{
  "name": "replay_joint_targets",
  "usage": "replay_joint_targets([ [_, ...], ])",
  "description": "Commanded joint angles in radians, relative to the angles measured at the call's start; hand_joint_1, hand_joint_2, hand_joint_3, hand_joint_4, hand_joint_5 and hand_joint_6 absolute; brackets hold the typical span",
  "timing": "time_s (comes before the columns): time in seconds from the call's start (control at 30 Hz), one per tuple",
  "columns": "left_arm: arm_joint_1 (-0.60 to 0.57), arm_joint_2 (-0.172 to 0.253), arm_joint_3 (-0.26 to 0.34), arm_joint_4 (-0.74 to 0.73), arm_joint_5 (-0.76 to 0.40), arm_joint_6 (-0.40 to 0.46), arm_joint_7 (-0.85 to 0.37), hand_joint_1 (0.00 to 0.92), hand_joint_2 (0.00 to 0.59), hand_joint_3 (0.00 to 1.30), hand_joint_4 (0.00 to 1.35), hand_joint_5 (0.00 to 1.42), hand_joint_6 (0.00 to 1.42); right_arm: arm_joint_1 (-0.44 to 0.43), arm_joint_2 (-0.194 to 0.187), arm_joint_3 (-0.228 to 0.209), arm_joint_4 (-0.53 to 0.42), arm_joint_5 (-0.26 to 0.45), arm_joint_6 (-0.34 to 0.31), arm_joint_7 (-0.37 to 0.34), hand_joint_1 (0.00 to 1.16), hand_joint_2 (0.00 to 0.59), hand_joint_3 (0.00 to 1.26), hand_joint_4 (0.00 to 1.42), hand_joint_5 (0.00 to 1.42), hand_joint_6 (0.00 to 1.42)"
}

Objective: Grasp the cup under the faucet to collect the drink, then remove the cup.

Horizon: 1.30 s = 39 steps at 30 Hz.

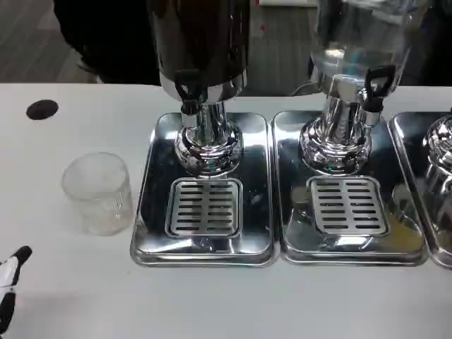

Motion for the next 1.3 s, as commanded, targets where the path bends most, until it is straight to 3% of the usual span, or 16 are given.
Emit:
replay_joint_targets([
  [0.03, 0.009, 0.010, 0.010, 0.001, -0.012, -0.015, 0.014, 0.000, 0.068, 0.00, 0.00, 0.00, 0.00, 0.011, 0.004, -0.003, -0.019, -0.006, -0.004, 0.001, 0.61, 0.586, 0.32, 0.20, 0.10, 0.03],
  [1.3, -0.029, 0.012, 0.008, 0.007, -0.032, 0.006, 0.002, 0.000, 0.068, 0.00, 0.00, 0.00, 0.00, 0.003, 0.008, -0.015, -0.015, 0.002, -0.002, 0.001, 0.61, 0.586, 0.32, 0.20, 0.10, 0.03],
])
